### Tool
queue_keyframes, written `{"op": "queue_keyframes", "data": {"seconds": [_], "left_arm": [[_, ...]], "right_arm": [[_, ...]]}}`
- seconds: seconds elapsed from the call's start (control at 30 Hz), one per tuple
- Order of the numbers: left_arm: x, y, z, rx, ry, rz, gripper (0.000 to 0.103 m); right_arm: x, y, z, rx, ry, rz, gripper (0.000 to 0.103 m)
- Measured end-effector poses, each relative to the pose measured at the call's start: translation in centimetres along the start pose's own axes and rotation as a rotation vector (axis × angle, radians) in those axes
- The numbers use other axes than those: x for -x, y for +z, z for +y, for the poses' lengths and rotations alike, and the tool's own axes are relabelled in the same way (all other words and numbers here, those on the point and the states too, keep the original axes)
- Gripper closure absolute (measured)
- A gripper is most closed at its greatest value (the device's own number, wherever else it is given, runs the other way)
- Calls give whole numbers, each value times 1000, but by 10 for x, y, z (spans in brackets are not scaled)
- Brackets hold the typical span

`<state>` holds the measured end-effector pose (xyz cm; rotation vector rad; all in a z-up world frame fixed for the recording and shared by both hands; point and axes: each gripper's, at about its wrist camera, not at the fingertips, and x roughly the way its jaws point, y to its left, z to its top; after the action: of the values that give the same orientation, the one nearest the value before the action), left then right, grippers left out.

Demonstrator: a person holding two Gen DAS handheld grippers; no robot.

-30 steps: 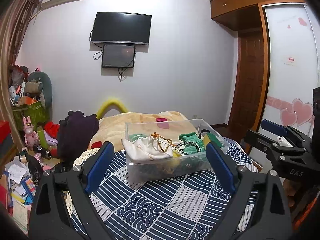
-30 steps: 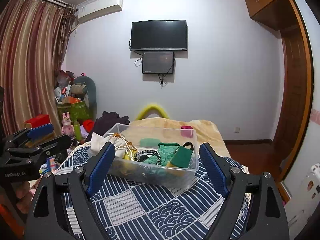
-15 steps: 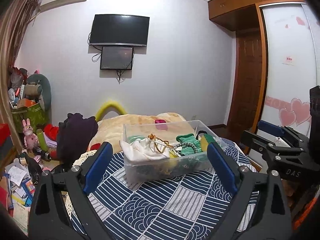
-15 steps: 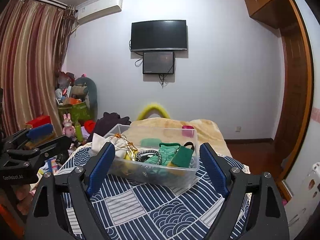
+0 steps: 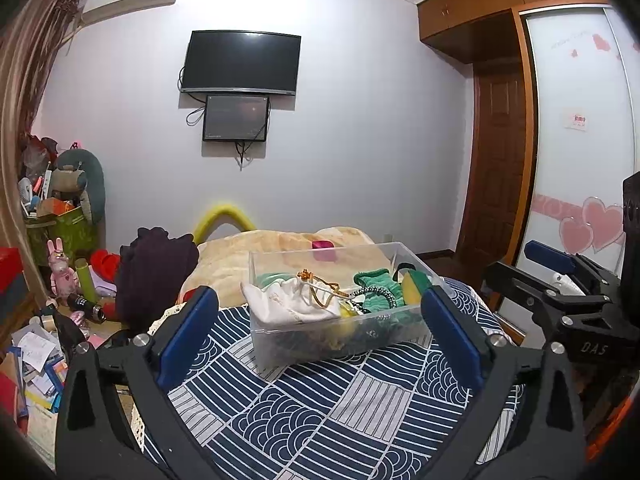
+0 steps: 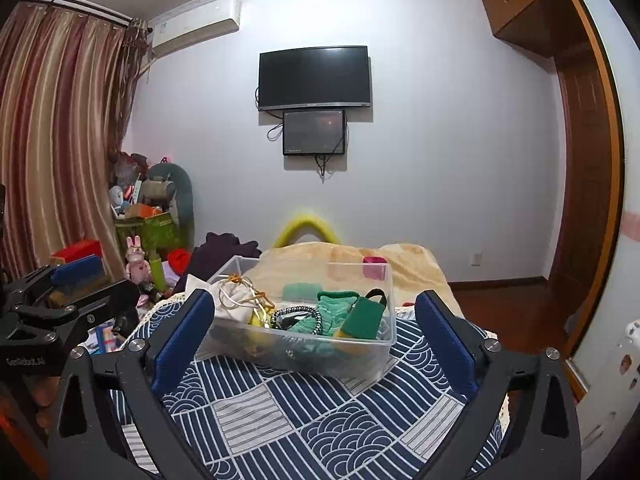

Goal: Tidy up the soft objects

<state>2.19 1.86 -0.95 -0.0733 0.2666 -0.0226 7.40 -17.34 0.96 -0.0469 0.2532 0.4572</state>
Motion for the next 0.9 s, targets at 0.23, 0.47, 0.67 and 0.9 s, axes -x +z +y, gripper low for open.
{"op": "queue_keyframes", "data": {"seconds": [0.23, 0.47, 0.67, 0.9], "left_arm": [[1, 0, 0, 1, -2, 0, 0], [4, 0, 0, 12, 10, -18, 0], [4, 0, 1, 6, 20, -21, 0], [1, -1, -1, 3, 20, -13, 0]], "right_arm": [[0, 0, -1, 0, 1, 0, 2], [0, 0, 0, -1, 1, 0, 2], [0, 0, -1, -5, 0, -1, 2], [0, 1, 1, -5, 1, 3, 2]]}}
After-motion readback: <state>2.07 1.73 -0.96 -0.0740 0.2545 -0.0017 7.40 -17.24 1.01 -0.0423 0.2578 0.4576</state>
